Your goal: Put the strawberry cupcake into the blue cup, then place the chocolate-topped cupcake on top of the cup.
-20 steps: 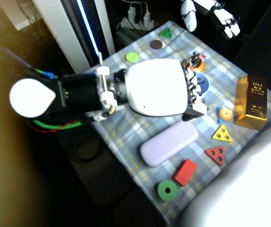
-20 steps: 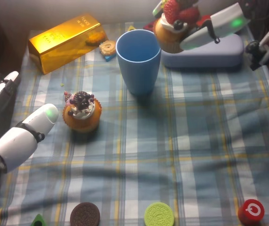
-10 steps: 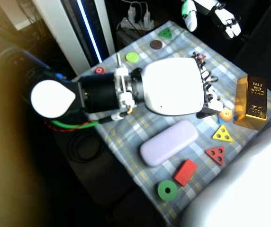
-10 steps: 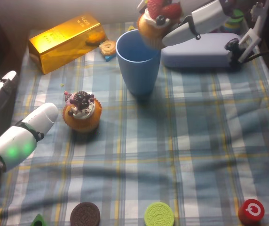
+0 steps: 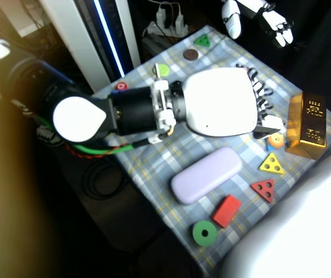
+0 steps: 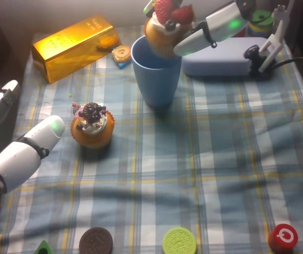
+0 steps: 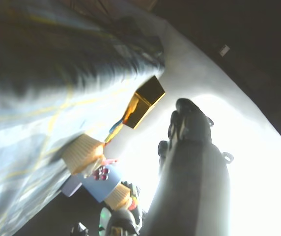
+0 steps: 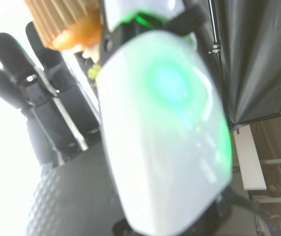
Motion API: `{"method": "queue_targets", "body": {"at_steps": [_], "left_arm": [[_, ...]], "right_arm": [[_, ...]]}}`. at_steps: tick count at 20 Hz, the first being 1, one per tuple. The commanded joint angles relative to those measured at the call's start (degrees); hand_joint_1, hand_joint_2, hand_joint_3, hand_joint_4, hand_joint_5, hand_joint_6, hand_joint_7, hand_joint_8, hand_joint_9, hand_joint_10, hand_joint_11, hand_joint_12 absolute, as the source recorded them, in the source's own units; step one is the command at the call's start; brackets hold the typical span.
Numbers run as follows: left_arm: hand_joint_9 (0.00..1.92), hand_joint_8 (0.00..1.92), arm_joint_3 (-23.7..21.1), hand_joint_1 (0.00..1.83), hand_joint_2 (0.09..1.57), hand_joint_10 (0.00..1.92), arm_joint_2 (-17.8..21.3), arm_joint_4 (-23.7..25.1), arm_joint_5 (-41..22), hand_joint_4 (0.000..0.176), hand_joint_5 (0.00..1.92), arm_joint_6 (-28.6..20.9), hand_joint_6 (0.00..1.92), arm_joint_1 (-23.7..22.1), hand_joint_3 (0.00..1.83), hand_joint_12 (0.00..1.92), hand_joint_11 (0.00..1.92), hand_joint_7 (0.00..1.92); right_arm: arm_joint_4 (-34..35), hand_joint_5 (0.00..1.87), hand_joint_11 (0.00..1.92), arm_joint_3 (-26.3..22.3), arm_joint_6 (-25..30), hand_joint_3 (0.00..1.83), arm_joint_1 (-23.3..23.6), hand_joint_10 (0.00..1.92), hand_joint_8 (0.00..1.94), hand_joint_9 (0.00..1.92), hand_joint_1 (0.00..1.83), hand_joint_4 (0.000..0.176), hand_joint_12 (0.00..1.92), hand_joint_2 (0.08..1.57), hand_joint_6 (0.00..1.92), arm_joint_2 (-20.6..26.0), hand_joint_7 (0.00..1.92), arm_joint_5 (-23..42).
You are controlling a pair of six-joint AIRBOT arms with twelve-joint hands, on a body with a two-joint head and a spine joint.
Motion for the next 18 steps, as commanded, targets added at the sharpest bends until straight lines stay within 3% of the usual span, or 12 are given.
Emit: {"method": "queue_targets", "body": {"at_steps": [1, 3, 5, 6, 7, 8, 9, 10, 11, 14, 16, 18], "left_arm": [[0.21, 0.0, 0.31, 0.0, 1.02, 0.0, 0.1, 2.75, -6.25, 0.09, 0.27, -0.2, 0.0, -0.12, 0.0, 0.5, 0.0, 0.2], [0.2, 0.0, 0.3, 0.0, 1.0, 0.0, 0.11, 2.75, -6.27, 0.099, 0.27, -0.2, 0.0, -0.12, 0.0, 0.43, 0.03, 0.2], [0.21, 0.0, 0.27, 0.0, 1.01, 0.0, 0.17, 2.76, -6.27, 0.093, 0.27, -0.2, 0.0, -0.13, 0.0, 0.52, 0.0, 0.2], [0.18, 0.0, 0.28, 0.0, 1.01, 0.0, 0.16, 2.77, -6.27, 0.117, 0.25, -0.2, 0.0, -0.14, 0.0, 0.45, 0.0, 0.18], [0.19, 0.0, 0.27, 0.0, 1.01, 0.0, 0.18, 2.77, -6.27, 0.119, 0.25, -0.2, 0.0, -0.14, 0.0, 0.47, 0.0, 0.19], [0.2, 0.0, 0.27, 0.0, 1.02, 0.0, 0.18, 2.77, -6.27, 0.096, 0.27, -0.2, 0.0, -0.14, 0.0, 0.5, 0.0, 0.2], [0.19, 0.0, 0.26, 0.0, 1.02, 0.0, 0.21, 2.77, -6.27, 0.097, 0.27, -0.2, 0.0, -0.14, 0.0, 0.45, 0.0, 0.19], [0.15, 0.0, 0.25, 0.0, 1.0, 0.0, 0.22, 2.77, -6.27, 0.122, 0.25, -0.2, 0.0, -0.14, 0.0, 0.34, 0.0, 0.16], [0.18, 0.0, 0.24, 0.0, 1.01, 0.0, 0.24, 2.77, -6.27, 0.109, 0.26, -0.2, 0.0, -0.12, 0.0, 0.39, 0.0, 0.19], [0.18, 0.0, 0.25, 0.0, 1.0, 0.0, 0.24, 2.77, -6.27, 0.105, 0.26, -0.2, 0.0, -0.11, 0.0, 0.46, 0.0, 0.2], [0.15, 0.0, 0.26, 0.0, 1.0, 0.01, 0.24, 2.77, -6.26, 0.12, 0.24, -0.2, 0.0, -0.11, 0.0, 0.38, 0.0, 0.17], [0.17, 0.0, 0.25, 0.0, 1.01, 0.0, 0.25, 2.76, -6.26, 0.116, 0.25, -0.2, 0.0, -0.11, 0.0, 0.44, 0.0, 0.19]], "right_arm": [[3.89, 0.89, 0.71, 0.32, 0.32, 0.0, 1.14, 0.58, 0.01, 0.98, 0.86, 0.0, 1.5, 0.97, 0.0, 0.04, 1.08, 4.11], [3.75, 0.86, 0.81, 0.34, 0.32, 0.0, 1.14, 1.0, 0.0, 0.84, 0.88, 0.0, 1.64, 0.98, 0.0, 0.0, 1.03, 4.11], [3.74, 0.85, 0.78, 0.41, 0.32, 0.0, 1.13, 1.0, 0.01, 0.82, 0.87, 0.0, 1.6, 0.98, 0.0, 0.0, 1.03, 4.11], [3.7, 0.85, 0.77, 0.4, 0.32, 0.0, 1.13, 1.06, 0.0, 0.78, 0.85, 0.0, 1.62, 0.99, 0.0, 0.0, 1.03, 4.11], [3.61, 0.82, 0.73, 0.4, 0.32, 0.0, 1.13, 1.04, 0.0, 0.76, 0.85, 0.0, 1.61, 0.99, 0.0, 0.0, 1.01, 4.11], [3.61, 0.8, 0.7, 0.4, 0.32, 0.0, 1.13, 1.01, 0.0, 0.75, 0.83, 0.0, 1.58, 0.97, 0.0, -0.03, 1.01, 4.11], [3.58, 0.8, 0.65, 0.46, 0.32, 0.0, 1.13, 0.94, 0.0, 0.73, 0.81, 0.0, 1.55, 0.96, 0.0, -0.08, 0.99, 4.1], [3.55, 0.75, 0.58, 0.49, 0.32, 0.0, 1.13, 0.93, 0.0, 0.68, 0.8, 0.0, 1.6, 0.97, 0.0, -0.12, 0.94, 4.1], [3.55, 0.74, 0.54, 0.54, 0.32, 0.0, 1.13, 0.82, 0.0, 0.68, 0.79, 0.0, 1.58, 0.95, 0.0, -0.18, 0.88, 4.1], [3.42, 0.67, 0.52, 0.57, 0.32, 0.0, 1.13, 0.33, 0.0, 0.82, 0.77, 0.0, 1.44, 0.92, 0.0, -0.3, 0.81, 4.1], [3.37, 0.64, 0.64, 0.57, 0.32, 0.0, 1.13, 0.41, 0.0, 0.87, 0.8, 0.0, 1.5, 0.91, 0.0, -0.34, 0.81, 4.1], [3.31, 0.69, 0.78, 0.57, 0.32, 0.0, 1.14, 0.49, 0.01, 0.92, 0.74, 0.0, 1.46, 0.91, 0.0, -0.37, 0.86, 4.1]]}}
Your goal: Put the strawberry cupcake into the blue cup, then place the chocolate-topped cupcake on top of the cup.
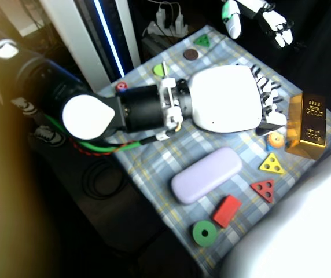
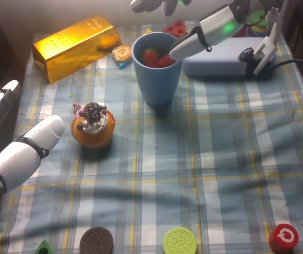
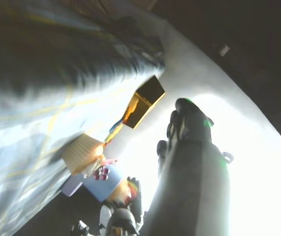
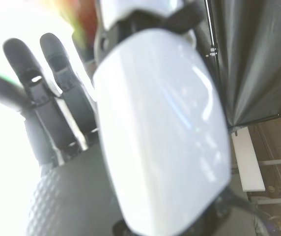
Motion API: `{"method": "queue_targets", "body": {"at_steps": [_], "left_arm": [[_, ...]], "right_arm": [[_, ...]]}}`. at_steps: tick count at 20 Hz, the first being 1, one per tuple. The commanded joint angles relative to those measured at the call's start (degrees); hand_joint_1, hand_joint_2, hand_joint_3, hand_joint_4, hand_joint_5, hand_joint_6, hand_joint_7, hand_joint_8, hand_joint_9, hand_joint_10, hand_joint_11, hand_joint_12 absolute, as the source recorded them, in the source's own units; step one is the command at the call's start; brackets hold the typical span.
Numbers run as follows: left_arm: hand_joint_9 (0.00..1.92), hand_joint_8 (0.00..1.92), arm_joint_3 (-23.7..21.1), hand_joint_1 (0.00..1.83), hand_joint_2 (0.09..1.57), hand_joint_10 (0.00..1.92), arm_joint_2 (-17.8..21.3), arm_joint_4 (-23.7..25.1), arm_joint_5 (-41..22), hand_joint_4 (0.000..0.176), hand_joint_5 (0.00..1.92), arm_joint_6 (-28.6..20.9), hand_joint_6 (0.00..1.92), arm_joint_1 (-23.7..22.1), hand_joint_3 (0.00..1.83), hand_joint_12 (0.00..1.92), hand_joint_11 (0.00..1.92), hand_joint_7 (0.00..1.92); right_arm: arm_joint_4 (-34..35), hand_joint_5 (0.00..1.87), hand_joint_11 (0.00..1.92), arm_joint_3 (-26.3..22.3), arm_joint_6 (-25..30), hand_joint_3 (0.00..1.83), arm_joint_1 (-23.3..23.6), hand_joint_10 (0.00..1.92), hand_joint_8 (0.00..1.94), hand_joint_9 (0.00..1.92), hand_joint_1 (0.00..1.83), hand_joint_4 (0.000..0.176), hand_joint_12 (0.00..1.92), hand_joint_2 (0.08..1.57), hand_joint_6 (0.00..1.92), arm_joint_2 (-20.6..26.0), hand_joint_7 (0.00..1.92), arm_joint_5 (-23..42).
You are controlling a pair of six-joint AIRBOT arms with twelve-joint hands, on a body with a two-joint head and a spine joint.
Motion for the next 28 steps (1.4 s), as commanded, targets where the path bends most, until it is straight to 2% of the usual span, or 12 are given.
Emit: {"method": "queue_targets", "body": {"at_steps": [1, 5, 7, 10, 13, 14, 18, 20, 21, 24, 27, 28], "left_arm": [[0.17, 0.0, 0.25, 0.0, 1.01, 0.0, 0.25, 2.77, -6.25, 0.12, 0.25, -0.2, 0.0, -0.11, 0.0, 0.44, 0.0, 0.17], [0.17, 0.0, 0.23, 0.0, 1.01, 0.0, 0.25, 2.76, -6.25, 0.115, 0.26, -0.2, 0.0, -0.12, 0.0, 0.4, 0.0, 0.18], [0.16, 0.0, 0.14, 0.0, 1.0, 0.0, 0.31, 2.76, -6.25, 0.131, 0.25, -0.2, 0.0, -0.12, 0.0, 0.38, 0.0, 0.18], [0.18, 0.0, -0.19, 0.0, 1.02, 0.0, 0.63, 2.78, -6.26, 0.114, 0.24, -0.2, 0.0, -0.22, 0.0, 0.41, 0.0, 0.17], [0.16, 0.0, -1.23, 0.02, 0.99, 0.0, 1.68, 3.62, -6.29, 0.104, 0.24, -0.6, 0.0, 0.04, 0.0, 0.37, 0.0, 0.17], [0.15, 0.0, -1.27, 0.05, 0.98, 0.0, 2.03, 3.87, -6.3, 0.104, 0.24, -1.01, 0.0, 0.08, 0.0, 0.35, 0.0, 0.17], [0.18, 0.0, -1.27, 0.07, 0.97, 0.01, 2.88, 4.42, -6.31, 0.104, 0.23, -1.86, 0.0, 0.08, 0.0, 0.37, 0.09, 0.16], [0.16, 0.0, -1.27, 0.09, 0.97, 0.0, 3.18, 5.11, -6.23, 0.071, 0.24, -2.56, 0.0, 0.12, 0.0, 0.36, 0.07, 0.14], [0.15, 0.0, -1.17, 0.1, 0.95, 0.0, 3.3, 5.52, -5.96, 0.075, 0.24, -3.06, 0.0, 0.1, 0.0, 0.35, 0.06, 0.13], [0.12, 0.0, -0.44, 0.17, 0.94, 0.0, 3.56, 6.17, -4.56, 0.04, 0.24, -4.27, 0.01, -0.11, 0.0, 0.34, 0.03, 0.11], [0.06, 0.0, 0.98, 0.21, 0.9, 0.0, 3.89, 7.45, -2.19, 0.065, 0.22, -4.38, 0.0, -1.01, 0.0, 0.29, 0.0, 0.03], [0.03, 0.0, 1.39, 0.24, 0.87, 0.0, 4.22, 8.09, -0.82, 0.102, 0.21, -4.38, 0.0, -1.47, 0.0, 0.2, 0.0, 0.01]], "right_arm": [[3.83, 0.73, 0.86, 0.31, 0.32, 0.0, 1.14, 0.65, 0.01, 0.93, 0.77, 0.0, 1.49, 0.92, 0.0, 0.29, 0.93, 3.99], [3.59, 0.66, 0.9, 0.31, 0.33, 0.0, 1.14, 0.57, 0.0, 0.92, 0.69, 0.0, 1.38, 0.94, 0.0, 0.31, 0.87, 3.99], [3.15, 0.62, 0.31, 0.03, 0.33, 0.0, 1.12, 0.1, 0.0, 0.72, 0.67, 0.0, 1.04, 0.91, 0.0, 0.33, 0.73, 3.92], [2.63, 0.36, 0.01, -2.06, 0.28, 0.0, 1.12, 0.0, 0.0, 0.34, 0.23, 0.0, 0.83, 0.9, 0.0, 1.64, 0.38, 3.09], [2.74, 0.14, 0.0, -7.48, -4.46, 0.0, 1.12, 0.0, 0.0, 0.01, 0.04, 0.0, 0.01, 0.92, 0.0, 6.99, 0.09, 1.18], [3.15, 0.08, 0.0, -9.66, -6.41, 0.0, 1.12, 0.0, 0.0, 0.0, 0.01, 0.045, 0.0, 0.88, 0.0, 8.8, 0.03, 0.71], [6.69, 0.0, 0.0, -17.11, -11.65, 0.01, -0.51, 0.0, 0.0, 0.0, 0.0, 0.0, 0.0, 1.01, 0.0, 16.21, 0.0, 0.64], [10.21, 0.0, 0.0, -21.12, -16.05, 0.01, -3.21, 0.0, 0.0, 0.0, 0.0, 0.0, 0.0, 1.09, 0.0, 20.46, 0.0, 0.66], [12.49, 0.0, 0.0, -23.92, -19.85, 0.0, -4.83, 0.0, 0.0, 0.0, 0.0, 0.053, 0.0, 1.01, 0.0, 23.11, 0.0, 0.63], [17.2, 0.0, 0.0, -28.96, -26.01, 0.0, -8.79, 0.0, 0.0, 0.0, 0.0, 0.023, 0.0, 0.92, 0.0, 28.07, 0.0, 0.71], [29.38, 0.0, 0.0, -36.41, -38.36, 0.0, -16.83, 0.0, 0.0, 0.0, 0.0, 0.017, 0.0, 0.95, 0.0, 35.27, 0.0, 3.41], [33.72, 0.0, 0.0, -38.24, -41.53, 0.01, -20.45, 0.0, 0.0, 0.0, 0.0, 0.003, 0.0, 0.98, 0.0, 37.12, 0.0, 5.79]]}}
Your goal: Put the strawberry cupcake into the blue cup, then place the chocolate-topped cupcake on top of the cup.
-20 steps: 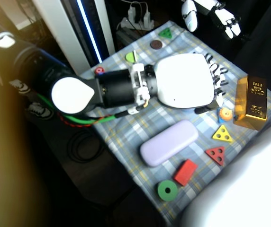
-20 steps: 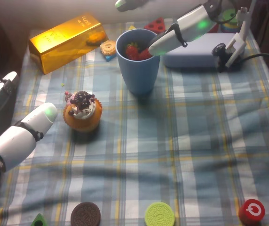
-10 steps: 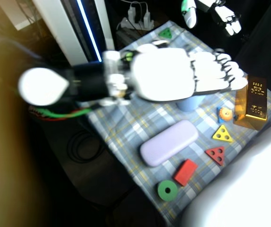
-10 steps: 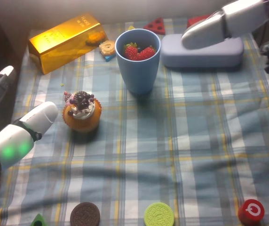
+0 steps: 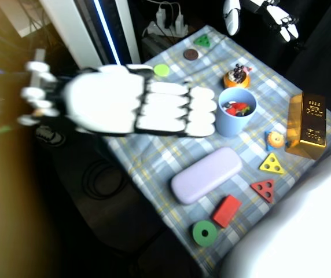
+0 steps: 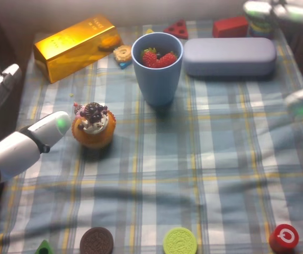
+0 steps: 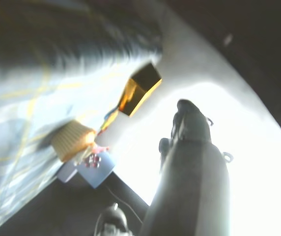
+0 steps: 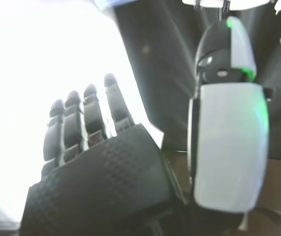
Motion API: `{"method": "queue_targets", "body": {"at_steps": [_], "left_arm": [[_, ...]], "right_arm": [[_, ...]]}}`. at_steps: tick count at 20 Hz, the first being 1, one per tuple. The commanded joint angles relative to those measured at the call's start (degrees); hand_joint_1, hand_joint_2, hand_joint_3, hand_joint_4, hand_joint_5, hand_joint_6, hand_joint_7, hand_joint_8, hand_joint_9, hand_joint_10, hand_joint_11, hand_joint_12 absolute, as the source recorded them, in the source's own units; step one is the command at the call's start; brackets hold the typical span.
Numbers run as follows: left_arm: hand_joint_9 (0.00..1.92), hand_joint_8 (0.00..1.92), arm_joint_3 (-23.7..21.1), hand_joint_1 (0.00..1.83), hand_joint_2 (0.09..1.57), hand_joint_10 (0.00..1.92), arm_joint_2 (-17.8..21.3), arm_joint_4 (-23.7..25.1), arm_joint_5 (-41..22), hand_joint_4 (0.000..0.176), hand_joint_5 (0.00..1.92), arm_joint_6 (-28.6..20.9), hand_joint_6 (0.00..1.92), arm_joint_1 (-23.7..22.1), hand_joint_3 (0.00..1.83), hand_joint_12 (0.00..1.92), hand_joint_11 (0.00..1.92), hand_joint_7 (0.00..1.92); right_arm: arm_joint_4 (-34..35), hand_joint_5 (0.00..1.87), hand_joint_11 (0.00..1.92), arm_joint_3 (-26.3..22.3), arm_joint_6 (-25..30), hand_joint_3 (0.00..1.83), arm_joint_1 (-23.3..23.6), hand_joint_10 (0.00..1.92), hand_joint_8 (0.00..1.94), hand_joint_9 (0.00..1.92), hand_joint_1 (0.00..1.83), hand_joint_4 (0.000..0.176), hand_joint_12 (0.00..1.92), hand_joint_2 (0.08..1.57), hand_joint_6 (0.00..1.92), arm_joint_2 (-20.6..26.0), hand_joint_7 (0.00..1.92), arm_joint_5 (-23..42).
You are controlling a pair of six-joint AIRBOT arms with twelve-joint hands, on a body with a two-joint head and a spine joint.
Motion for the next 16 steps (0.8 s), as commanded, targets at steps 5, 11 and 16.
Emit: {"method": "queue_targets", "body": {"at_steps": [5, 11, 16], "left_arm": [[0.01, 0.0, 2.31, 0.33, 0.84, 0.0, 0.74, 6.07, 1.01, 0.078, 0.24, -0.22, 0.0, -3.24, 0.0, 0.16, 0.04, 0.0], [0.0, 0.0, 6.53, 0.5, 0.79, 0.0, -1.38, 9.09, 10.88, 0.085, 0.29, -0.21, 0.02, -8.69, 0.0, 0.0, 0.0, 0.0], [0.0, 0.0, 8.74, 0.68, 0.76, 0.0, -3.43, 10.08, 16.08, 0.117, 0.41, -0.21, 0.03, -10.98, 0.0, 0.01, 0.02, 0.0]], "right_arm": [[25.32, 0.0, 0.0, -7.42, -11.03, 0.0, -21.71, 0.0, 0.0, 0.0, 0.0, 0.013, 0.0, 0.94, 0.0, 6.08, 0.0, 25.02], [52.65, 0.0, 0.0, -15.84, -12.11, 0.01, -60.66, 0.0, 0.0, 0.0, 0.0, 0.028, 0.0, 0.89, 0.0, 9.57, 0.0, 57.63], [55.83, 0.0, 0.0, -17.93, -11.79, 0.01, -63.41, 0.0, 0.0, 0.0, 0.02, 0.0, 0.0, 0.91, 0.0, 9.43, 0.0, 57.63]]}}
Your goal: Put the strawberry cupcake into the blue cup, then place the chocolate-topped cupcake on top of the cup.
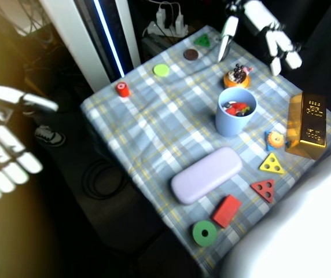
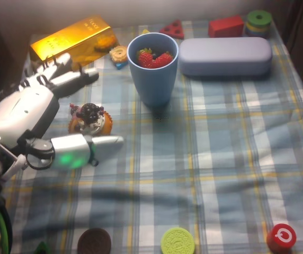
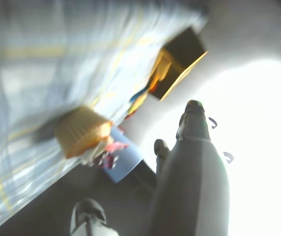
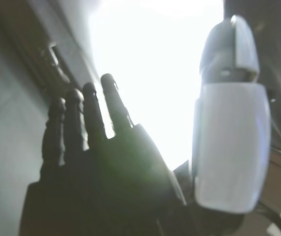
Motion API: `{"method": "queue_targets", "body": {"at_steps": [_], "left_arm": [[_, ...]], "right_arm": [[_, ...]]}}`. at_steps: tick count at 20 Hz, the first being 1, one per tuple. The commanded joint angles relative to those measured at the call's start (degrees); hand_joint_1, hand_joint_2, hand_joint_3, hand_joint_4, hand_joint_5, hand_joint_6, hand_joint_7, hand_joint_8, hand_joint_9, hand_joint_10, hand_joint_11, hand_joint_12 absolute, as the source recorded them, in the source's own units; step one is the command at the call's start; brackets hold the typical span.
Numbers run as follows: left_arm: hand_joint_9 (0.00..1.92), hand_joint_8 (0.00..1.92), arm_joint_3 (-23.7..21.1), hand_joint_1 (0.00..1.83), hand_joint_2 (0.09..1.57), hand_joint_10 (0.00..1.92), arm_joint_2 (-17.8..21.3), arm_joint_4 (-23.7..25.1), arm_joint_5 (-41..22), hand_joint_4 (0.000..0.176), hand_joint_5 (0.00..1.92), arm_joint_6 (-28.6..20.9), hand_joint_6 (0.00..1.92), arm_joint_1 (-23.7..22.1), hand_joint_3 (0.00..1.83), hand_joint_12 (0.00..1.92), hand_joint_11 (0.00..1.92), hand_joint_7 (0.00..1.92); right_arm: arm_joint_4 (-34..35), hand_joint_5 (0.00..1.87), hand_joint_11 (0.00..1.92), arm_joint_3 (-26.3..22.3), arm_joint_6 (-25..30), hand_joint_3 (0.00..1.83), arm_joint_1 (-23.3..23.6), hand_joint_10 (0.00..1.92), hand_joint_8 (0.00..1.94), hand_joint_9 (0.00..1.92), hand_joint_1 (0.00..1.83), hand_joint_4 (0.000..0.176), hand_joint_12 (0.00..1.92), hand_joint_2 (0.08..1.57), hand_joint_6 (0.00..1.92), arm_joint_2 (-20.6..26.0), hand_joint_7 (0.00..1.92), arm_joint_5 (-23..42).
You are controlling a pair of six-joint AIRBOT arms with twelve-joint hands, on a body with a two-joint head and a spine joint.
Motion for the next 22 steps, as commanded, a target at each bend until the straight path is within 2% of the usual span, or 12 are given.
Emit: {"method": "queue_targets", "body": {"at_steps": [1, 3, 4, 6, 8, 9, 11, 12, 13, 18, 19, 22], "left_arm": [[0.0, 0.01, 0.56, 0.74, 0.75, 0.0, 0.05, 1.51, -6.07, 0.1, 0.44, -0.16, 0.03, -0.23, 0.0, 0.01, 0.03, 0.02], [0.0, 0.0, 0.58, 0.76, 0.73, 0.0, -0.19, 1.06, -6.08, 0.097, 0.46, -0.16, 0.03, 0.02, 0.0, 0.02, 0.04, 0.02], [0.0, 0.0, 0.58, 0.79, 0.73, 0.0, -0.17, 0.76, -5.96, 0.093, 0.46, -0.16, 0.02, 0.34, 0.0, 0.02, 0.05, 0.01], [0.0, 0.0, 0.9, 0.78, 0.74, 0.0, -0.14, 0.52, -5.15, 0.097, 0.45, -0.16, 0.01, 0.58, 0.0, 0.03, 0.07, 0.01], [0.02, 0.0, 1.76, 0.8, 0.73, 0.01, -0.31, 0.19, -3.86, 0.093, 0.46, -0.16, 0.01, 0.54, 0.0, 0.03, 0.07, 0.02], [0.01, 0.0, 2.17, 0.82, 0.73, 0.0, -0.61, 0.11, -3.38, 0.098, 0.45, -0.16, 0.01, 0.45, 0.0, 0.02, 0.06, 0.01], [0.0, 0.0, 3.09, 0.8, 0.73, 0.0, -1.47, 0.11, -2.53, 0.097, 0.45, -0.16, 0.0, 0.04, 0.0, 0.02, 0.05, 0.01], [0.02, 0.01, 3.93, 0.8, 0.74, 0.01, -2.08, -0.19, -2.07, 0.11, 0.44, -0.13, 0.0, -0.22, 0.0, 0.0, 0.01, 0.02], [0.04, 0.01, 4.43, 0.84, 0.74, 0.01, -2.44, -0.52, -1.8, 0.113, 0.46, -0.13, 0.01, -0.37, 0.0, 0.0, 0.01, 0.03], [0.04, 0.0, 6.06, 0.9, 0.74, 0.01, -3.31, -1.22, -0.17, 0.118, 0.43, -0.13, 0.0, -0.78, 0.0, 0.01, 0.02, 0.01], [0.07, 0.01, 6.24, 0.9, 0.74, 0.02, -3.55, -1.53, -0.09, 0.09, 0.44, -0.13, 0.0, -0.78, 0.0, 0.02, 0.05, 0.04], [0.08, 0.01, 6.51, 0.92, 0.73, 0.02, -3.92, -2.16, -0.27, 0.105, 0.49, -0.13, 0.02, -0.78, 0.0, 0.03, 0.06, 0.05]], "right_arm": [[2.95, 0.0, 0.0, 0.22, 0.3, 0.01, 0.26, 0.0, 0.0, 0.0, 0.0, 0.0, 0.0, 0.92, 0.0, -0.17, 0.0, 6.53], [2.91, 0.0, 0.0, 0.22, 0.3, 0.0, 0.23, 0.0, 0.0, 0.0, 0.01, 0.0, 0.0, 0.9, 0.0, -0.36, 0.0, 6.53], [2.9, 0.0, 0.0, 0.26, 0.3, 0.0, 0.23, 0.0, 0.0, 0.0, 0.02, 0.009, 0.0, 0.88, 0.0, -0.58, 0.0, 6.53], [2.85, 0.0, 0.0, 0.29, 0.3, 0.0, 0.3, 0.0, 0.0, 0.0, 0.03, 0.0, 0.0, 0.89, 0.0, -0.94, 0.0, 6.53], [2.63, 0.0, 0.0, 0.29, 0.3, 0.0, 0.29, 0.0, 0.0, 0.0, 0.01, 0.012, 0.0, 0.89, 0.0, -1.22, 0.0, 6.53], [2.46, 0.0, 0.0, 0.29, 0.3, 0.0, 0.29, 0.0, 0.0, 0.0, 0.0, 0.033, 0.0, 0.87, 0.0, -1.25, 0.0, 6.53], [2.37, 0.0, 0.0, 0.3, 0.3, 0.0, 0.28, 0.0, 0.0, 0.0, 0.0, 0.027, 0.0, 0.88, 0.0, -1.27, 0.0, 6.53], [2.37, 0.0, 0.0, 0.33, 0.3, 0.0, 0.28, 0.0, 0.0, 0.0, 0.01, 0.022, 0.0, 0.88, 0.0, -1.34, 0.0, 6.53], [2.33, 0.0, 0.0, 0.39, 0.3, 0.0, 0.3, 0.0, 0.0, 0.0, 0.0, 0.0, 0.0, 0.9, 0.0, -1.54, 0.0, 6.52], [2.23, 0.0, 0.0, 0.56, 0.55, 0.01, 0.43, 0.0, 0.0, 0.0, 0.0, 0.024, 0.0, 0.92, 0.0, -2.22, 0.0, 6.52], [2.15, 0.0, 0.0, 0.57, 0.6, 0.01, 0.44, 0.0, 0.0, 0.0, 0.0, 0.035, 0.0, 0.92, 0.0, -2.27, 0.0, 6.52], [2.07, 0.0, 0.0, 0.57, 0.74, 0.0, 0.44, 0.0, 0.0, 0.0, 0.0, 0.023, 0.0, 0.91, 0.0, -2.42, 0.0, 6.52]]}}
